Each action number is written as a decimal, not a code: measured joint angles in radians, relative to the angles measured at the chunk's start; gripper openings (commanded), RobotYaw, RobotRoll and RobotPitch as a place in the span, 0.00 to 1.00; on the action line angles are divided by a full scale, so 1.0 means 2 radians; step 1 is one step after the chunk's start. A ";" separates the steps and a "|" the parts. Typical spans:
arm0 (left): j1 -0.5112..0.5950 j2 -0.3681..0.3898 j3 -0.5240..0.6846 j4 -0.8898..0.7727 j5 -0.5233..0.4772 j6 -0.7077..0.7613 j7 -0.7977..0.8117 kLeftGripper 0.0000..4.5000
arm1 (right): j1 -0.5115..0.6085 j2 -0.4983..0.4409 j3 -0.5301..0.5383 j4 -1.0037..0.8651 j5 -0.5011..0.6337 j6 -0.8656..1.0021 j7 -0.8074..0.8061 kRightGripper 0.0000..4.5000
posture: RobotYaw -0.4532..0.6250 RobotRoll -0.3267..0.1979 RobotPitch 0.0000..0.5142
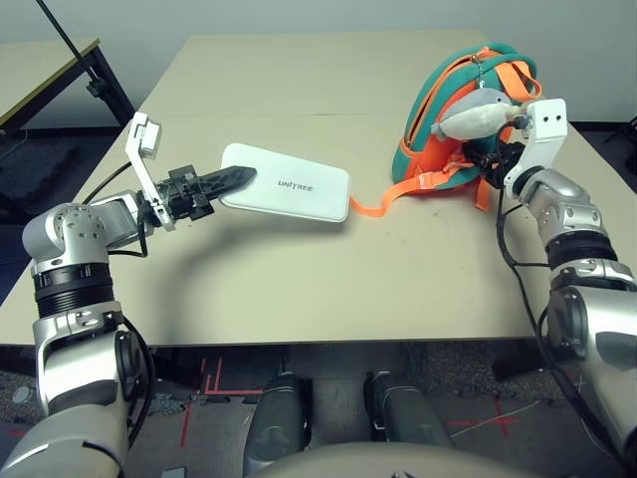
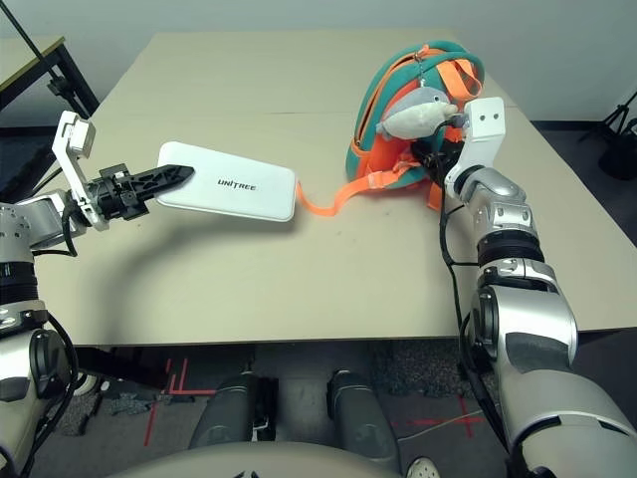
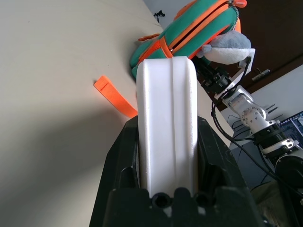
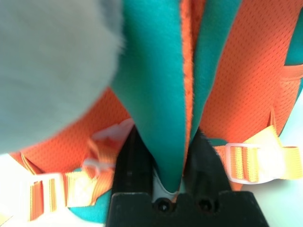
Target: Put the pencil case into the backpack and zip it.
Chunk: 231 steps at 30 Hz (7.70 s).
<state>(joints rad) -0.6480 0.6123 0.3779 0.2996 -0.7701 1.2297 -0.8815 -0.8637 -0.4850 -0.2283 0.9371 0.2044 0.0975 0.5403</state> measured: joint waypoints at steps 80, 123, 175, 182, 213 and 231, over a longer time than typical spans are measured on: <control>-0.234 0.011 -0.199 0.075 0.150 -0.271 -0.178 0.31 | 0.240 -0.037 0.049 -0.603 0.182 0.334 0.059 0.09 | 0.25 0.62 0.13; -0.223 -0.204 -0.213 0.251 0.257 -0.454 -0.068 0.78 | 0.221 -0.029 0.065 -0.631 0.189 0.379 0.057 0.09 | 0.20 0.62 0.29; -0.118 -0.090 -0.193 -0.034 0.152 -0.240 -0.026 0.00 | 0.185 -0.039 0.089 -0.572 0.171 0.337 0.102 0.09 | 0.24 0.62 0.26; -0.126 -0.127 -0.200 0.021 0.163 -0.270 -0.023 0.00 | 0.186 -0.034 0.088 -0.577 0.171 0.339 0.096 0.09 | 0.24 0.62 0.26; -0.171 -0.193 -0.198 0.130 0.209 -0.341 -0.022 0.09 | 0.186 -0.033 0.085 -0.581 0.163 0.345 0.089 0.09 | 0.23 0.62 0.23; -0.159 0.036 -0.168 -0.133 0.071 -0.115 -0.139 1.00 | 0.166 -0.027 0.097 -0.544 0.155 0.324 0.110 0.09 | 0.30 0.62 0.21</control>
<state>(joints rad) -0.9661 0.6838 0.0426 0.0344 -0.6274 0.9991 -1.1597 -0.5326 -0.5392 -0.0351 -0.1503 0.5147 0.7461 0.7612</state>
